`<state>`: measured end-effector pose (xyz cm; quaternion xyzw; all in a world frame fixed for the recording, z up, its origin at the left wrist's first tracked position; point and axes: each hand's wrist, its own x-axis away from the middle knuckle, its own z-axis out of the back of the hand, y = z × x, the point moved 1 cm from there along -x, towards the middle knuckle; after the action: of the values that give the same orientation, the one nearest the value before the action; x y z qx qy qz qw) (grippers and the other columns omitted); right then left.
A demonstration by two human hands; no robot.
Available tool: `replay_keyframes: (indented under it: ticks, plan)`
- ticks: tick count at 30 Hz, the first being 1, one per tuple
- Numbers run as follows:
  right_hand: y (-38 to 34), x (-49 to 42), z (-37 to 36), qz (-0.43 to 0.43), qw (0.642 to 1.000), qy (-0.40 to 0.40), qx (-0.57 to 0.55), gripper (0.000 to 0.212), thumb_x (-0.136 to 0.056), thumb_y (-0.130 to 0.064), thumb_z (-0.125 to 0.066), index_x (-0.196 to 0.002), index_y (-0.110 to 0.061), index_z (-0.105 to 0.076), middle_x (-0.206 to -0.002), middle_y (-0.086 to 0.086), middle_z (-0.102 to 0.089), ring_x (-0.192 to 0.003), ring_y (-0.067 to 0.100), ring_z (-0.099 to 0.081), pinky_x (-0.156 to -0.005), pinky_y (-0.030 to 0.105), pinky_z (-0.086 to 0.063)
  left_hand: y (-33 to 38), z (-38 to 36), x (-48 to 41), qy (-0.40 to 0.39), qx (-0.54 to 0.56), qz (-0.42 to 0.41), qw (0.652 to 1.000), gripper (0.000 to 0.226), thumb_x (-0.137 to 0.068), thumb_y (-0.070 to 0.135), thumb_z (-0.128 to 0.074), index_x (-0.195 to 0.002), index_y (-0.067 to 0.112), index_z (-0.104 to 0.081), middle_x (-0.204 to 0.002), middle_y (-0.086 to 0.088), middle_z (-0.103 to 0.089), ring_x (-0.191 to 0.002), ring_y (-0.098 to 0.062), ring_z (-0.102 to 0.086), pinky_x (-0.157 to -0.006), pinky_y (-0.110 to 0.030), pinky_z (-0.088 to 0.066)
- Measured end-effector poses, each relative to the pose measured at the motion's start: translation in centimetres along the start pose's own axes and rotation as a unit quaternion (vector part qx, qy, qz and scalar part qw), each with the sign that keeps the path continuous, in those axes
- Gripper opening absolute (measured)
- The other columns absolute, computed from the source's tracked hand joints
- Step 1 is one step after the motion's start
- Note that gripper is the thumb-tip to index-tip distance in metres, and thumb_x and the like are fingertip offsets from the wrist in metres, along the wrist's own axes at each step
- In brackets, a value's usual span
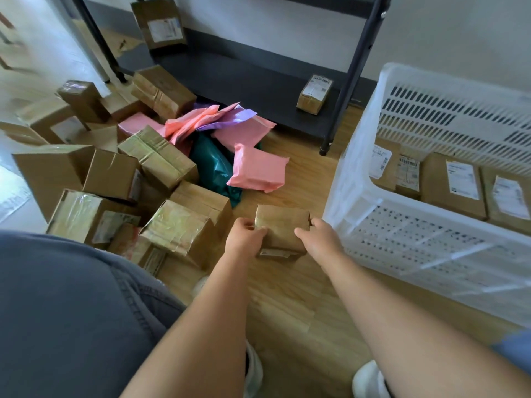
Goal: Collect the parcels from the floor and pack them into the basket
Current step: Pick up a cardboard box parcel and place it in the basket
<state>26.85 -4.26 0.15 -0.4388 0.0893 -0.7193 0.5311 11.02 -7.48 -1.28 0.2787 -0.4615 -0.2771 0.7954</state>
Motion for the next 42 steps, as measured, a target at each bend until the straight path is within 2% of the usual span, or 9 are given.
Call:
replay_keyframes:
  ticks: [9,17,22,26,28,31,36,37,42]
  plan:
    - [2.5,0.6,-0.3,-0.023,0.994,-0.075,-0.072,0.087,-0.081,-0.034,-0.074,-0.15,-0.015,-0.025,-0.147,0.002,-0.043,-0.13,0.023,-0.045,-0.104,0.038,-0.039,-0.9,-0.5,1.0,-0.062,-0.008,0.018,0.998,0.04,-0.093,0.026,-0.057,-0.131,0.016,-0.055,-0.105,0.0,-0.064,-0.084,-0.016,-0.058,-0.076,-0.029,-0.046]
    - [2.8,-0.9,-0.2,0.014,0.997,-0.07,-0.001,0.044,-0.091,-0.017,-0.061,-0.132,-0.019,-0.047,-0.122,0.003,-0.061,-0.106,0.022,-0.057,-0.095,0.039,-0.048,-0.9,-0.7,0.7,-0.054,0.013,0.02,0.998,0.025,-0.092,0.042,-0.059,-0.099,0.019,-0.063,-0.082,0.003,-0.063,-0.07,-0.01,-0.054,-0.07,-0.027,-0.048]
    - [2.0,-1.7,0.4,0.021,0.997,-0.071,-0.02,0.047,-0.098,-0.039,-0.048,-0.138,-0.017,-0.04,-0.134,0.004,-0.053,-0.123,0.027,-0.05,-0.101,0.042,-0.041,0.2,-0.8,0.8,-0.038,0.065,0.012,0.997,0.046,-0.087,0.057,-0.058,-0.109,0.017,-0.058,-0.094,0.004,-0.065,-0.079,-0.009,-0.057,-0.058,-0.022,-0.039]
    - [1.9,-2.7,0.0,0.0,0.998,-0.056,0.004,0.05,-0.097,-0.053,-0.038,-0.125,-0.013,-0.05,-0.11,0.003,-0.063,-0.098,0.024,-0.061,-0.091,0.044,-0.05,0.0,-1.4,0.7,-0.036,0.09,0.019,0.995,0.052,-0.083,0.06,-0.06,-0.114,0.019,-0.051,-0.098,0.002,-0.065,-0.084,-0.011,-0.06,-0.065,-0.029,-0.046]
    - [2.4,-3.1,-0.5,-0.013,0.999,-0.052,0.007,0.049,-0.097,-0.052,-0.038,-0.124,-0.012,-0.05,-0.105,0.005,-0.065,-0.092,0.024,-0.062,-0.087,0.043,-0.052,-0.6,-1.6,0.5,-0.05,0.098,0.034,0.993,0.047,-0.087,0.053,-0.06,-0.119,0.019,-0.052,-0.099,0.002,-0.066,-0.084,-0.011,-0.061,-0.067,-0.03,-0.049]
    - [2.9,-3.1,-1.3,-0.018,0.999,-0.05,0.007,0.051,-0.099,-0.04,-0.043,-0.142,-0.013,-0.039,-0.13,0.008,-0.057,-0.112,0.028,-0.057,-0.093,0.039,-0.045,-1.7,-2.2,-0.1,-0.084,0.127,0.056,0.987,0.03,-0.094,0.032,-0.057,-0.123,0.024,-0.056,-0.102,0.004,-0.069,-0.088,-0.014,-0.066,-0.072,-0.031,-0.055]
    - [3.8,-3.7,-2.8,-0.002,0.997,-0.078,0.004,0.041,-0.095,-0.021,-0.054,-0.135,-0.014,-0.049,-0.132,0.006,-0.057,-0.115,0.024,-0.056,-0.097,0.035,-0.044,-3.2,-3.3,-1.3,-0.08,0.046,0.053,0.994,0.038,-0.093,0.019,-0.055,-0.13,0.025,-0.052,-0.115,0.008,-0.064,-0.096,-0.013,-0.064,-0.092,-0.036,-0.053]
    - [4.0,-3.6,-3.0,-0.007,0.997,-0.081,0.008,0.047,-0.094,-0.022,-0.056,-0.139,-0.016,-0.045,-0.136,0.006,-0.055,-0.117,0.024,-0.055,-0.096,0.034,-0.044,-3.4,-3.3,-1.5,-0.072,0.018,0.051,0.996,0.052,-0.092,0.02,-0.055,-0.141,0.03,-0.044,-0.12,0.008,-0.064,-0.096,-0.012,-0.064,-0.091,-0.035,-0.053]
    - [5.6,-3.7,-3.1,-0.057,0.988,-0.127,0.062,0.069,-0.092,-0.034,-0.059,-0.15,-0.014,-0.03,-0.148,0.007,-0.043,-0.13,0.028,-0.046,-0.105,0.037,-0.039,-4.2,-3.7,-1.8,-0.08,-0.129,0.081,0.985,0.035,-0.09,0.016,-0.052,-0.124,0.007,-0.054,-0.116,-0.006,-0.064,-0.103,-0.026,-0.062,-0.078,-0.032,-0.049]
